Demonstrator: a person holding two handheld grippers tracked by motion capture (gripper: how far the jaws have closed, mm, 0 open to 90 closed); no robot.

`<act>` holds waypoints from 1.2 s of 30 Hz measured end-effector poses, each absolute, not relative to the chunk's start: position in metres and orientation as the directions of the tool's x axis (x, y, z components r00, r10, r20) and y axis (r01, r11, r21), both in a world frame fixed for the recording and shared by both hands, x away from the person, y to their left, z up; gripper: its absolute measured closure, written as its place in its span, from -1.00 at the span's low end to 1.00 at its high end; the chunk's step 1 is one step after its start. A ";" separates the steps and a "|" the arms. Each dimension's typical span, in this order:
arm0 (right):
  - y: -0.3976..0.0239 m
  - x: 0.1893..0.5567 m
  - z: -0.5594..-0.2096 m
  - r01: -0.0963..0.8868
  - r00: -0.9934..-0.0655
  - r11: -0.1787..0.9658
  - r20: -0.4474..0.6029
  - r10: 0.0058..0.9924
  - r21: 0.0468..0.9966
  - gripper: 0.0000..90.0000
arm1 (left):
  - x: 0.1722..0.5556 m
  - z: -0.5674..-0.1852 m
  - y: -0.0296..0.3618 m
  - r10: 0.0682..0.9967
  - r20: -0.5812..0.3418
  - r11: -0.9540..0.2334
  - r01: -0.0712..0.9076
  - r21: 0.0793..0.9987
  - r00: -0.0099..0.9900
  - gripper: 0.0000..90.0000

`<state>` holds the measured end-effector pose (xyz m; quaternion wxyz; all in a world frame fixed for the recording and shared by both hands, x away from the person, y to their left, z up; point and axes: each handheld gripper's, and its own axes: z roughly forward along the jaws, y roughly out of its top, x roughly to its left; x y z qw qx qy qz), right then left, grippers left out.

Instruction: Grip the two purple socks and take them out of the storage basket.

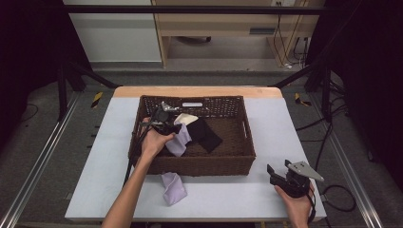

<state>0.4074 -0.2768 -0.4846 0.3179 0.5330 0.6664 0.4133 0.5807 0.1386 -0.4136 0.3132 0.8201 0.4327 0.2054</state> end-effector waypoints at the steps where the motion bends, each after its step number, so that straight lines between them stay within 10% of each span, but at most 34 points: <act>1: -0.277 0.407 -0.485 0.448 -0.230 0.090 0.017 0.973 0.890 -0.36 | 0.581 -0.414 0.139 0.838 0.066 -0.429 0.581 0.691 0.541 0.15; 11: -0.277 0.407 -0.485 0.448 -0.232 0.091 0.017 0.973 0.889 -0.36 | 0.585 -0.424 0.139 0.835 0.056 -0.458 0.634 0.623 0.547 0.21; 23: -0.276 0.407 -0.485 0.451 -0.232 0.093 0.016 0.973 0.888 -0.35 | 0.580 -0.421 0.136 0.821 0.004 -0.466 0.666 0.582 0.571 0.90; 36: -0.276 0.408 -0.485 0.455 -0.228 0.096 0.011 0.974 0.885 -0.30 | 0.567 -0.396 0.146 0.834 -0.008 -0.328 0.509 0.796 0.551 0.91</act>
